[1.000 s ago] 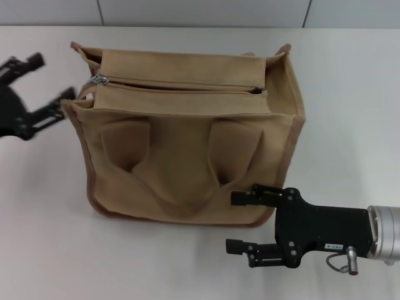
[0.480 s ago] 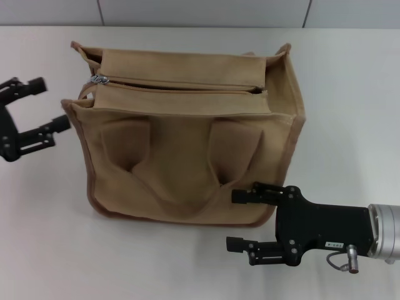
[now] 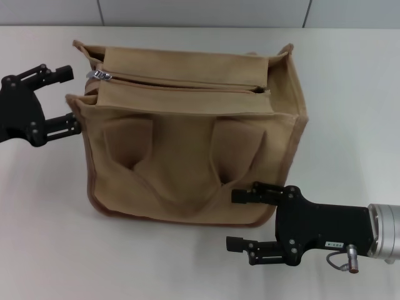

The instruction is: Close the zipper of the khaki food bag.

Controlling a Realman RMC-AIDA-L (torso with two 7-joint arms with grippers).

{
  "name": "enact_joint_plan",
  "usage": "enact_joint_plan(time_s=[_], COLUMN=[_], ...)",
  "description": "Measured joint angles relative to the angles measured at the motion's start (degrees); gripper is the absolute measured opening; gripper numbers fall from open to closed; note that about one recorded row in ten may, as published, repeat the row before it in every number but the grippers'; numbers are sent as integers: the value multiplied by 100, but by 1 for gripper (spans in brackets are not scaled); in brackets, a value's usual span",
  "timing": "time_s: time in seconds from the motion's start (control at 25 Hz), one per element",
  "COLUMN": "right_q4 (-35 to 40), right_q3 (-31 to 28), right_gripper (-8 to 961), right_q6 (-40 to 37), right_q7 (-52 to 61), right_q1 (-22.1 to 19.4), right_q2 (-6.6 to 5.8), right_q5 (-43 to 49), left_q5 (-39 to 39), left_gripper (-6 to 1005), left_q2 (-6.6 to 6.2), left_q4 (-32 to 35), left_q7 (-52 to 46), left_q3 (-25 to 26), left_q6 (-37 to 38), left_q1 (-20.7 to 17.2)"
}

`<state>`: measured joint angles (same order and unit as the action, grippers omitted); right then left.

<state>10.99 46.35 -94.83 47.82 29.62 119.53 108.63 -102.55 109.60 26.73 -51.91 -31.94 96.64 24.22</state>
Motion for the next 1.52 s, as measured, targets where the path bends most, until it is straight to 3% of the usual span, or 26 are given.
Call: enact_joint_plan(time_s=[0.28,0.44,0.68,0.84,1.28,1.52], right_q4=[0,0,0,-2,-25,37], right_q3=[-21,-34,-65,-69,-74,-181], right_gripper=[809,809,809,809,809,809], right_q6=[0,0,0,-3,-93,-932], right_q7=[0,0,0,0,-1,88], right_q1=[0,8,35,41,53,-8], right_q2=[7,9,9,9,8,-27], right_q5=[0,0,0,0,0,0], left_q5=[66,24,-44,-176,-148,-30], left_gripper=[706,703,698,695,267,135], left_q2=[110,113,216,202,195,226], left_q4=[0,-1,-1,-1,65,80], left_q7=[275,275,364,357,464,568], left_q3=[535,511,486,475,518,650], left_q6=[-44,-41,-79,-129,195,444], left_q1=[-60,-76,-54,-22,-73,-163])
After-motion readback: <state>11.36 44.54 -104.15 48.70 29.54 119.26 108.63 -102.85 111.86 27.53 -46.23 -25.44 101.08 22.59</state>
